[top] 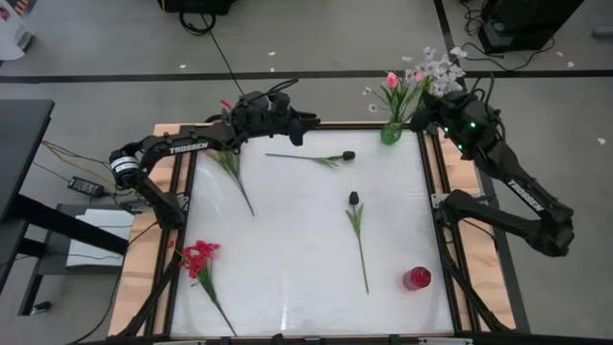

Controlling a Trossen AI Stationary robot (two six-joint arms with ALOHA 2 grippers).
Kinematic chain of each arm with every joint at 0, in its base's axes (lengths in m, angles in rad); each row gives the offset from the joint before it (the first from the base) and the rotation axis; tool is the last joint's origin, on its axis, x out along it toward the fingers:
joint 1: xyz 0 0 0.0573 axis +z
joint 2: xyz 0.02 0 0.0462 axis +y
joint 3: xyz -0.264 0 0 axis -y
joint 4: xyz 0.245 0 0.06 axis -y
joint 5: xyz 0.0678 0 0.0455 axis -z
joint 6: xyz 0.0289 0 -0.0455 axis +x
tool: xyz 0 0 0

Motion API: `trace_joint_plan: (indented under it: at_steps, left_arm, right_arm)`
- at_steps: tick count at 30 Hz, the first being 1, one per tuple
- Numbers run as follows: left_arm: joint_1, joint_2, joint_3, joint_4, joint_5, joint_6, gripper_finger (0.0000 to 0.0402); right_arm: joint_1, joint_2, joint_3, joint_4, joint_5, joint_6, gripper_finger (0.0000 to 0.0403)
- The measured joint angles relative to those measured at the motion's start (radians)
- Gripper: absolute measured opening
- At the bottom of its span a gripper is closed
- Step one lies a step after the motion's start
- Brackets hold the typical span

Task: Sort flowers into vase by color
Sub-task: Put the white flower into the green vase

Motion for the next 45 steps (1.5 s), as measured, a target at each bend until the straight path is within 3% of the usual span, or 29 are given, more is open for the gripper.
trace_joint_plan:
  at_steps: [5, 11, 23, 27, 45]
  left_arm:
    - [0.000, 0.000, 0.000, -0.066, 0.001, -0.005, 0.0174]
    - [0.000, 0.000, 0.000, -0.100, 0.001, -0.005, 0.0174]
    - [0.000, 0.000, 0.000, -0.119, 0.028, -0.003, 0.0174]
    - [0.000, -0.002, 0.000, -0.152, 0.063, -0.003, 0.0174]
    - [0.034, -0.106, 0.000, -0.419, 0.062, 0.132, 0.0174]
  right_arm:
    - [0.005, 0.028, -0.003, 0.010, 0.069, -0.035, 0.0008]
    - [0.018, 0.023, -0.010, 0.060, 0.076, -0.034, 0.0008]
    - [0.081, 0.116, -0.010, 0.156, 0.303, -0.034, 0.0008]
    - [0.095, 0.147, -0.009, 0.146, 0.264, -0.008, 0.0008]
    - [0.111, 0.349, -0.009, 0.178, 0.314, 0.001, 0.0011]
